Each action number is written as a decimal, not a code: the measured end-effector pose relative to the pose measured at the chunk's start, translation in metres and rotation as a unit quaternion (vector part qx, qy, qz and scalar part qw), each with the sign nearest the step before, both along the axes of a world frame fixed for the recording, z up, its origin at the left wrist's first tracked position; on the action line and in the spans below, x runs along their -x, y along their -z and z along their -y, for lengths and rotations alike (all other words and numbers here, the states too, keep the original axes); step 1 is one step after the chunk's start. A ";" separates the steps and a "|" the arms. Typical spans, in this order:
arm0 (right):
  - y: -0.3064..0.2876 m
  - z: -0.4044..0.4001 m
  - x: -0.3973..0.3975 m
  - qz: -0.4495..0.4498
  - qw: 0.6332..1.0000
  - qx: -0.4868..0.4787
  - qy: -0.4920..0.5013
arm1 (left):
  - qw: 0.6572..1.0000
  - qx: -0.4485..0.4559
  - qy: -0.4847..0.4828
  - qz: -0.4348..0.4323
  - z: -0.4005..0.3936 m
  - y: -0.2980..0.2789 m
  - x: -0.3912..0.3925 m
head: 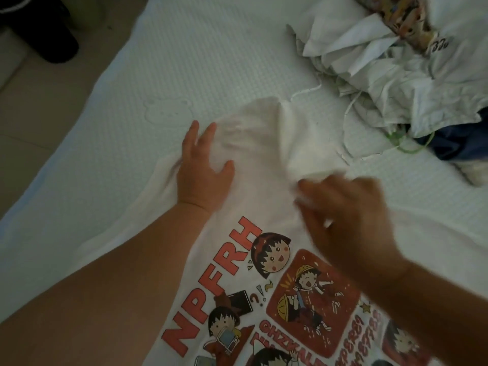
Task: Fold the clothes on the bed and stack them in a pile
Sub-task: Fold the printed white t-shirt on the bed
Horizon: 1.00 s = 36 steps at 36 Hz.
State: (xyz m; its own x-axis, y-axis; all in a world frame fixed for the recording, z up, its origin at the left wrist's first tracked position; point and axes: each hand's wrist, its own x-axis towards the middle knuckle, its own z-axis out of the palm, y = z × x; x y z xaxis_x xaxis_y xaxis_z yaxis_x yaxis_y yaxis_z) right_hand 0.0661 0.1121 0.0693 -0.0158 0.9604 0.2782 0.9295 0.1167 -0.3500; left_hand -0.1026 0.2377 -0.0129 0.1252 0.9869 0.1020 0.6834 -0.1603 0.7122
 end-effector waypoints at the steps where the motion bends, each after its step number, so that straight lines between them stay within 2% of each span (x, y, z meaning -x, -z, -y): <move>1: -0.001 0.011 0.015 -0.004 0.999 0.037 -0.037 | 0.998 0.003 -0.032 0.051 0.001 -0.008 0.005; 3: 0.003 0.034 0.044 -0.018 0.985 0.137 -0.105 | 0.981 0.036 -0.125 0.142 0.009 -0.022 0.019; 4: 0.006 0.044 0.056 -0.006 0.972 0.189 -0.139 | 0.960 0.086 -0.174 0.202 0.015 -0.026 0.030; 6: 0.017 0.059 0.076 0.027 0.936 0.289 -0.199 | 0.870 0.253 -0.238 0.351 0.032 -0.035 0.051; 7: 0.024 0.064 0.083 0.031 0.921 0.322 -0.217 | 0.821 0.334 -0.248 0.390 0.041 -0.035 0.061; 8: 0.029 0.070 0.090 0.031 0.908 0.353 -0.222 | 0.794 0.395 -0.243 0.392 0.052 -0.035 0.072; 9: 0.035 0.074 0.092 0.032 0.903 0.372 -0.211 | 0.781 0.440 -0.227 0.379 0.062 -0.036 0.079; 11: 0.043 0.079 0.093 0.024 0.914 0.369 -0.169 | 0.789 0.477 -0.185 0.339 0.076 -0.036 0.084; 12: 0.045 0.081 0.094 0.006 0.922 0.358 -0.145 | 0.804 0.477 -0.164 0.316 0.081 -0.038 0.084; 13: 0.044 0.083 0.095 -0.014 0.931 0.342 -0.125 | 0.824 0.469 -0.138 0.285 0.084 -0.042 0.081; 16: 0.037 0.092 0.090 -0.066 0.949 0.299 -0.074 | 0.895 0.418 -0.100 0.117 0.090 -0.049 0.067; 18: 0.031 0.099 0.083 -0.090 0.955 0.280 -0.023 | 0.924 0.370 -0.091 0.038 0.096 -0.051 0.058; 19: 0.029 0.102 0.080 -0.092 0.958 0.273 0.002 | 0.929 0.358 -0.093 0.025 0.099 -0.051 0.055; 21: 0.024 0.108 0.073 -0.111 0.953 0.273 0.073 | 0.918 0.368 -0.137 0.058 0.106 -0.053 0.053; 23: 0.019 0.112 0.067 -0.184 0.910 0.318 0.191 | 0.896 0.386 -0.183 0.122 0.115 -0.062 0.054; 24: 0.017 0.112 0.064 -0.240 0.868 0.351 0.257 | 0.895 0.380 -0.187 0.143 0.120 -0.066 0.056; 27: 0.014 0.111 0.061 -0.464 0.690 0.409 0.376 | 0.899 0.346 -0.201 0.176 0.136 -0.075 0.067; 28: 0.015 0.111 0.063 -0.519 0.644 0.410 0.384 | 0.896 0.339 -0.215 0.189 0.142 -0.076 0.072; 29: 0.015 0.111 0.065 -0.557 0.613 0.407 0.384 | 0.892 0.334 -0.231 0.200 0.147 -0.076 0.077; 32: 0.016 0.113 0.079 -0.617 0.557 0.415 0.371 | 0.877 0.331 -0.276 0.210 0.159 -0.072 0.091; 36: 0.016 0.119 0.101 -0.644 0.523 0.393 0.396 | 0.864 0.386 -0.276 0.166 0.170 -0.059 0.109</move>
